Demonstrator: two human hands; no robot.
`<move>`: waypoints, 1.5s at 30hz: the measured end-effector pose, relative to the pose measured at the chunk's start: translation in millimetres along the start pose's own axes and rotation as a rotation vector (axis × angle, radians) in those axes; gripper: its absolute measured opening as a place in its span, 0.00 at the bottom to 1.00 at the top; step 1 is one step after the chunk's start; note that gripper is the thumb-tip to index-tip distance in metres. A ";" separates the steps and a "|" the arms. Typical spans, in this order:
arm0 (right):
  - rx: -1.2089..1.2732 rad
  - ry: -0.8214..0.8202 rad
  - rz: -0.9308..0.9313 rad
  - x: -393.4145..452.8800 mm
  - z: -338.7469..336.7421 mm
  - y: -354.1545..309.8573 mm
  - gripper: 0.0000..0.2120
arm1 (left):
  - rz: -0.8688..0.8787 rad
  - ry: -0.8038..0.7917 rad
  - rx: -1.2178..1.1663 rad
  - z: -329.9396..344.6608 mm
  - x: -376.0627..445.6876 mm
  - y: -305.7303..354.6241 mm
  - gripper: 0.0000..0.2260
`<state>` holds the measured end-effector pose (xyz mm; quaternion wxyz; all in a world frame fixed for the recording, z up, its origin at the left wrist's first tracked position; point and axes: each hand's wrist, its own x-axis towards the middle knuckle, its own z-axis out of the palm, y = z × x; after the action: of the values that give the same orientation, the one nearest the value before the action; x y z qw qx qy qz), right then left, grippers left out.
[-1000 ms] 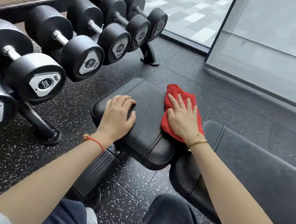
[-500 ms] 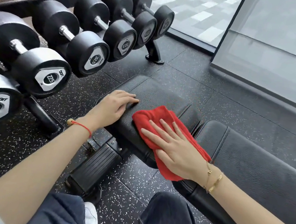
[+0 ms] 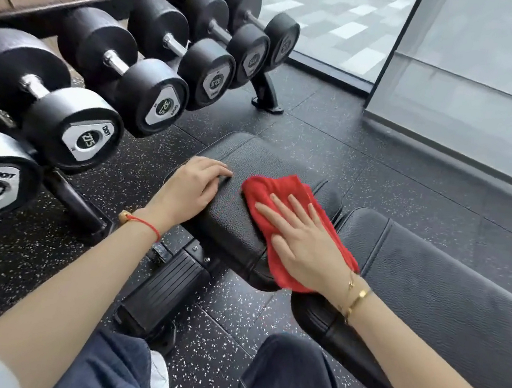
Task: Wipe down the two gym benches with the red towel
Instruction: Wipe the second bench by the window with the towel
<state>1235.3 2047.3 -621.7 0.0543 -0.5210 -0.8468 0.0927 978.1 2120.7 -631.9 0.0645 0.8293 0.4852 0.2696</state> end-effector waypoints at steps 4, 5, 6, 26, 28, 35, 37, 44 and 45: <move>-0.007 0.033 0.134 37.8 0.6 -12.3 0.27 | -0.056 0.028 0.008 3.8 -2.7 7.6 0.11; -0.006 0.034 0.114 31.2 4.3 -14.8 0.27 | -0.078 0.031 0.012 6.3 -2.5 10.2 0.11; -0.004 0.032 0.073 19.6 8.0 -15.4 0.28 | -0.098 0.036 0.017 9.5 -2.2 12.8 0.12; 0.052 0.073 0.050 22.9 7.0 8.6 0.28 | -0.206 0.083 0.093 29.2 -1.6 24.1 0.17; 0.068 0.057 0.061 26.6 5.7 11.0 0.27 | -0.206 0.087 0.106 30.1 -2.1 23.9 0.17; 0.049 0.024 0.244 104.8 -0.7 11.3 0.26 | -0.226 0.107 0.116 32.6 -1.9 27.7 0.16; 0.062 0.001 0.272 125.9 -3.4 5.0 0.26 | -0.229 0.111 0.118 32.3 -2.0 27.6 0.16; 0.007 0.004 0.144 88.9 -1.0 0.6 0.27 | -0.245 0.105 0.111 30.8 -1.3 27.9 0.17; -0.004 0.019 0.149 74.6 0.5 0.1 0.27 | -0.242 0.102 0.121 30.0 -1.4 28.4 0.17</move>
<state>1201.7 2113.9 -622.5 0.0543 -0.5834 -0.8054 0.0900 1014.7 2109.3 -647.4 0.0219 0.7522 0.5998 0.2719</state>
